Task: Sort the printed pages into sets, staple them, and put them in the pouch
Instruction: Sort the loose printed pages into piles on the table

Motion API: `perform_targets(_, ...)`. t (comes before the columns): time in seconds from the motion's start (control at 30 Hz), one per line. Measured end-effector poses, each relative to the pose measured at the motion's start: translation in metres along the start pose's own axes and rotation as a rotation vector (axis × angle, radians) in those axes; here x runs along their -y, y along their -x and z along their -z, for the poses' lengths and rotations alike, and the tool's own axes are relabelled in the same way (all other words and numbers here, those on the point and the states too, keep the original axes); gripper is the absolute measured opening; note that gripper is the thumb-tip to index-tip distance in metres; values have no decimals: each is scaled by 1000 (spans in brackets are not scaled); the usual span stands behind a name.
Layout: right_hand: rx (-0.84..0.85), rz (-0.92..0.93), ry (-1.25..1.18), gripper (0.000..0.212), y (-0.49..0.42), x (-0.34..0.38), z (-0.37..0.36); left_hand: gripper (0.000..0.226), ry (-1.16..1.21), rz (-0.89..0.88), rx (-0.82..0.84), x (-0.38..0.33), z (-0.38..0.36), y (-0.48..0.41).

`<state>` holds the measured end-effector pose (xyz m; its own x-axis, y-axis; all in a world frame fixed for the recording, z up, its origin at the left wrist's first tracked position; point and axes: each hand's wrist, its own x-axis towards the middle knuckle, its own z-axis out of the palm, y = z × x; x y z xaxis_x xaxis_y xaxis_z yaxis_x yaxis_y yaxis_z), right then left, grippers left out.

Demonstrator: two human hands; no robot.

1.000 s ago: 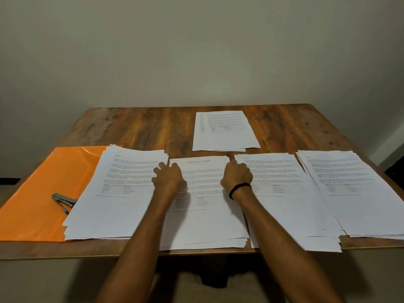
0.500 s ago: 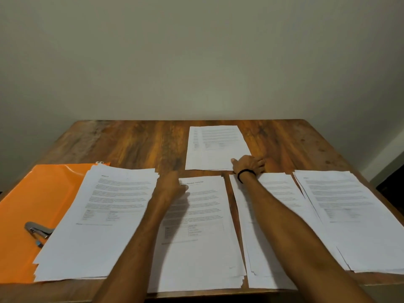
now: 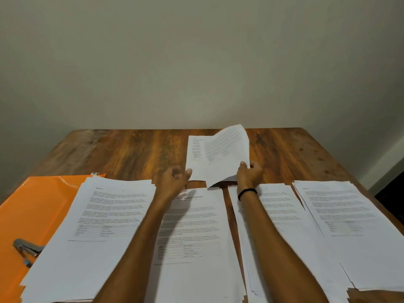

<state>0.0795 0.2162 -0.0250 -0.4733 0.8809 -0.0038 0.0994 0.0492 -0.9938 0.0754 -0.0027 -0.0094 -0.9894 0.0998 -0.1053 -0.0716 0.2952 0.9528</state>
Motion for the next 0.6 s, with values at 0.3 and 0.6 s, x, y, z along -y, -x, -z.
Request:
perform_targets(0.3, 566, -358, -318, 31, 71, 9, 55, 81, 311, 103, 3, -39, 16, 4)
perform_targets(0.6, 567, -146, 129, 37, 92, 6, 79, 63, -45, 100, 61, 8, 63, 81)
